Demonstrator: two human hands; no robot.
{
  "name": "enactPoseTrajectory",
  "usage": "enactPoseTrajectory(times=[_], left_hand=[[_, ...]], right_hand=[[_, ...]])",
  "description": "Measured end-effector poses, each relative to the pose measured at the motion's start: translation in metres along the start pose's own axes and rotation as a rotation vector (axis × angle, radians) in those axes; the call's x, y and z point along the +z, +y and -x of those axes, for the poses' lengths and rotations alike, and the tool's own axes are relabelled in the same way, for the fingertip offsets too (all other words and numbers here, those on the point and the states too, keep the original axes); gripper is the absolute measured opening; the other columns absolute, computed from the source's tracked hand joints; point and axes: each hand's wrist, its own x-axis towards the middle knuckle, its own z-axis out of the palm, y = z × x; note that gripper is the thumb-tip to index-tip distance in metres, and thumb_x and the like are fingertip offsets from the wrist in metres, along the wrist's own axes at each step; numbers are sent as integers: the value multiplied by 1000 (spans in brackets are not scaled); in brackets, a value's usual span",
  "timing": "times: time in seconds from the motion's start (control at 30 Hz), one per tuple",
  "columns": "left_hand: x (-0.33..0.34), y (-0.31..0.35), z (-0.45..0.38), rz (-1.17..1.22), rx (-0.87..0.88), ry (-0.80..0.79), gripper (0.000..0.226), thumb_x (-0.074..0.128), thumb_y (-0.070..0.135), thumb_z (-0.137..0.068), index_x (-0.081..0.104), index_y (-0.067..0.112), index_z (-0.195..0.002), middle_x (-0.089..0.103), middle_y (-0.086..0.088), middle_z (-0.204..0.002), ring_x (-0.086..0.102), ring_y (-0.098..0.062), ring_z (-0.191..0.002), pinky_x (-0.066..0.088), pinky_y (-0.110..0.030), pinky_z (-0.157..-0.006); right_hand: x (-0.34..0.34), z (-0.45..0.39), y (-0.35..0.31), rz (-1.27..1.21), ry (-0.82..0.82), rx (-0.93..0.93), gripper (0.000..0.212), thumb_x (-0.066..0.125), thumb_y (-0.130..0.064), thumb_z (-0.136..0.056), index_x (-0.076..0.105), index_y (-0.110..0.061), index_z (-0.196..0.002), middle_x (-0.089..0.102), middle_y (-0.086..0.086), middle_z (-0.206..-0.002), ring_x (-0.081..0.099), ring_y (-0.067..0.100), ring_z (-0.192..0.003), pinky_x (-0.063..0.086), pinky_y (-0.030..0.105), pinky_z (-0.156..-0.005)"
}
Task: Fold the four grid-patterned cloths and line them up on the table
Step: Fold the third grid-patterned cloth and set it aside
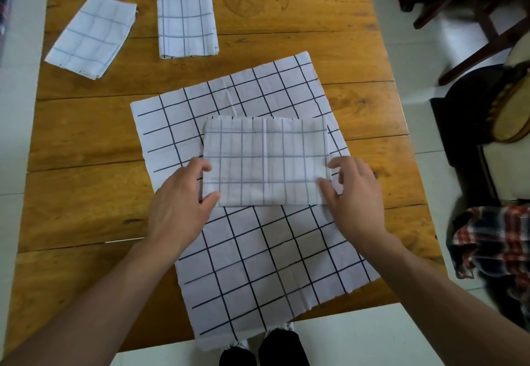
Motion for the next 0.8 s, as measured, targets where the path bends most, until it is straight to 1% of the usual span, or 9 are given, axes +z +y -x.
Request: enactPoseTrajectory(times=[0.03, 0.13, 0.23, 0.3, 0.4, 0.53, 0.67, 0.73, 0.8], left_hand=[[0, -1, 0, -16, 17, -20, 48, 71, 32, -88, 49, 26, -130, 61, 2, -102, 58, -18, -87, 50, -34, -68], [2, -1, 0, -84, 34, -58, 53, 65, 32, -92, 48, 30, -143, 48, 4, -93, 46, -14, -81, 46, -35, -68], [0, 1, -1, -116, 35, -75, 54, 65, 32, -92, 48, 31, -143, 42, 5, -87, 42, -13, -77, 43, -33, -65], [-2, 1, -1, -119, 32, -85, 54, 65, 32, -92, 48, 31, -143, 43, 4, -86, 43, -14, -78, 46, -35, -66], [-3, 1, -3, -126, 28, -92, 54, 66, 33, -91, 49, 31, -143, 44, 4, -85, 45, -16, -80, 48, -37, -68], [-2, 2, -4, -153, 14, -92, 54, 67, 35, -91, 49, 32, -142, 45, 4, -87, 46, -16, -83, 47, -35, -68], [-4, 12, -3, -304, -7, -113, 54, 63, 37, -92, 47, 30, -143, 53, 0, -104, 52, -20, -97, 49, -39, -77], [-4, 23, -5, -429, 3, -101, 51, 63, 35, -91, 49, 27, -139, 53, -2, -117, 50, -23, -107, 46, -40, -84], [-1, 39, -8, -446, 58, -57, 48, 63, 35, -89, 53, 23, -135, 51, -3, -126, 46, -24, -114, 44, -41, -89]], right_hand=[[1, 0, -6, 31, 16, -115, 30, 65, -32, -92, 59, -18, -117, 58, -2, -106, 51, 13, -97, 42, 28, -82], [11, -4, -24, 84, -69, -329, 39, 69, -33, -89, 61, -18, -124, 58, 2, -127, 49, 19, -121, 41, 35, -100], [25, -11, -35, 105, -233, -363, 54, 68, -34, -89, 50, -19, -138, 41, 5, -152, 31, 25, -144, 29, 40, -116], [29, -15, -33, 126, -315, -346, 64, 63, -39, -92, 38, -20, -148, 25, 5, -161, 16, 24, -150, 21, 40, -122], [25, -20, -20, 201, -371, -309, 82, 56, -48, -93, 14, -19, -157, 3, 4, -165, -3, 22, -152, 7, 38, -124], [9, -31, 1, 289, -451, -220, 104, 56, -62, -87, -8, -18, -156, -15, 1, -164, -17, 16, -150, -4, 38, -123], [3, -42, 5, 336, -496, -204, 120, 60, -70, -78, -15, -17, -155, -21, 0, -163, -20, 16, -149, -5, 42, -123], [2, -45, 4, 351, -512, -200, 124, 61, -71, -76, -17, -16, -154, -24, 1, -162, -22, 17, -148, -5, 44, -123], [2, -48, 4, 364, -511, -202, 127, 62, -74, -74, -18, -15, -154, -25, 1, -161, -23, 18, -148, -5, 46, -123]])
